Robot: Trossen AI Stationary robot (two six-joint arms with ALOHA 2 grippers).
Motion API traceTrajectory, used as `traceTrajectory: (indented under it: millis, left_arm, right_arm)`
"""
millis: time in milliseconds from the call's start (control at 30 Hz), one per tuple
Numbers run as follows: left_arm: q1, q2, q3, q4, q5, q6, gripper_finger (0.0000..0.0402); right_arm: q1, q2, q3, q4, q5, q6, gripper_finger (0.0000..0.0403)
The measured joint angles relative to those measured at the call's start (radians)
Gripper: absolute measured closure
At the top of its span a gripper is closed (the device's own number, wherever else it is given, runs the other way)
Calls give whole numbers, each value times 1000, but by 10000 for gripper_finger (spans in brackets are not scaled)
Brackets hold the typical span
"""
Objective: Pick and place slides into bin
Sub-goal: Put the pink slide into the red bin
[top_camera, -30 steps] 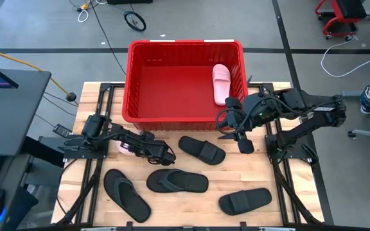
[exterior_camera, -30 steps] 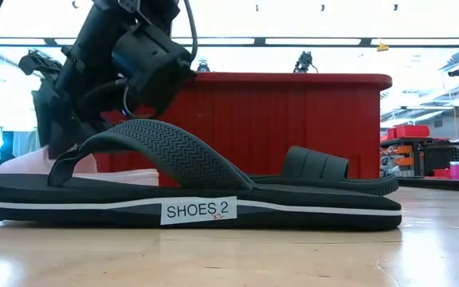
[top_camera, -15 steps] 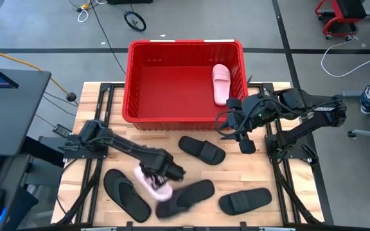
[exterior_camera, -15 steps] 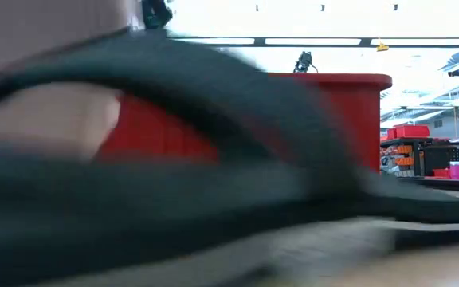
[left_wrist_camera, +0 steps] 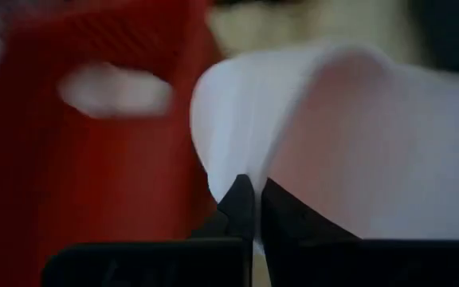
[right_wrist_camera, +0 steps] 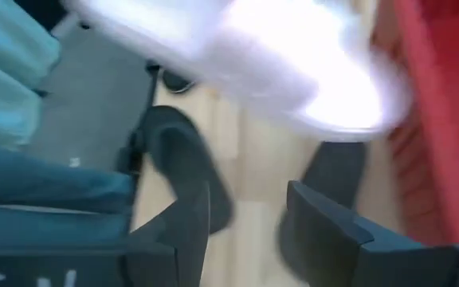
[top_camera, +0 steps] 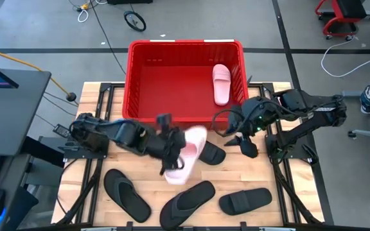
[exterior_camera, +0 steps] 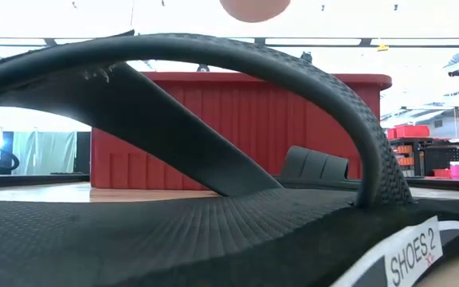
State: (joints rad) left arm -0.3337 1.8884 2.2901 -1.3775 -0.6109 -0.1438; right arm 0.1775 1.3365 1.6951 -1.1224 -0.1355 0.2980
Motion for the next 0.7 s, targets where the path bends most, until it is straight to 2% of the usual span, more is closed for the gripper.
traceTrajectory:
  millis: [100, 167, 267, 400, 467, 567, 700]
  left_arm:
    - [96, 3, -1, 88, -95, 307, 391]
    - [183, 4, -1, 158, -99, 387, 391]
    - [328, 21, 0, 269, -64, 398, 391]
    - [530, 64, -2, 360, 18, 392, 391]
    - [613, 105, -2, 376, 27, 375, 391]
    - [709, 184, -1, 420, 60, 379, 391]
    - [771, 311, -2, 520, 122, 400, 391]
  right_arm:
    - [55, 0, 0, -6, -3, 82, 230]
    - [100, 0, 0, -8, 10, 123, 230]
    - [175, 0, 0, -8, 81, 183, 230]
    - [268, 0, 0, -7, 220, 266, 230]
    - [305, 0, 0, -8, 291, 298, 230]
    - [351, 0, 0, -5, 391, 333, 230]
    - [391, 0, 0, -5, 491, 337, 230]
